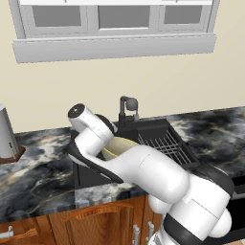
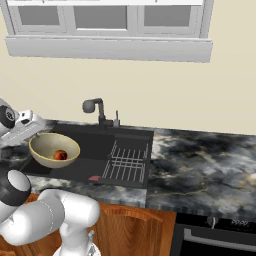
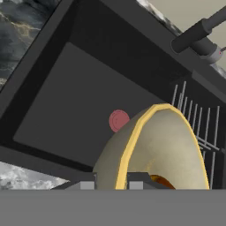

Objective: Pick the peach from the cabinet and place it in the bowl. Then pick the bowl and place it in the sink. Then turn on the sink facuet.

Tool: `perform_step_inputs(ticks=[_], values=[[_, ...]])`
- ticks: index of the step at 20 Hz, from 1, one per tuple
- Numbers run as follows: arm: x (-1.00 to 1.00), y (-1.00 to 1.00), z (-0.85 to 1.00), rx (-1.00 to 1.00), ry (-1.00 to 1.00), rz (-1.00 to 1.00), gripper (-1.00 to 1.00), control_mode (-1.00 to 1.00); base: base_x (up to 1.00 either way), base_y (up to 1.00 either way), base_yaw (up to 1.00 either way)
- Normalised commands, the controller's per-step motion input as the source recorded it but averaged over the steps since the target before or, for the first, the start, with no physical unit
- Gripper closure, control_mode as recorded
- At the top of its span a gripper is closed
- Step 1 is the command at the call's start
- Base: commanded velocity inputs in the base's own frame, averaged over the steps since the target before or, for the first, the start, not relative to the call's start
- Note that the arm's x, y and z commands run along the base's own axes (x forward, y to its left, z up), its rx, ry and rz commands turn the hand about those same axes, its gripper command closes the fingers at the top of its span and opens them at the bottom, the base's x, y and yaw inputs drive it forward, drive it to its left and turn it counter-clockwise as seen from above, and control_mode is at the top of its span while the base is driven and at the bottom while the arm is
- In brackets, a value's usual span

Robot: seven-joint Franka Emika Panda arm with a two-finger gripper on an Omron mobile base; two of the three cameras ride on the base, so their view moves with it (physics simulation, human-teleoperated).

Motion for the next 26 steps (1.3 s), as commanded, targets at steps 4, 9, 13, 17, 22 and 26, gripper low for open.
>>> perform_step_inputs(ticks=[4,9,13,17,22,26], values=[[0.18,-0.36,-0.69,0.00,-0.11,0.02,1.00,-1.00,0.00,0.00,0.00],[0.16,-0.23,-0.54,0.00,-0.12,0.03,1.00,-1.00,0.00,0.00,0.00],[0.58,-0.12,-0.28,0.00,-0.06,0.04,1.00,-1.00,0.00,0.00,0.00],[0.55,-0.08,-0.31,0.00,0.00,0.06,1.00,-1.00,0.00,0.00,0.00],[0.43,-0.01,-0.44,0.00,0.08,0.03,1.00,-1.00,0.00,0.00,0.00],[0.35,0.01,-0.47,0.00,0.10,0.00,1.00,-1.00,0.00,0.00,0.00]])
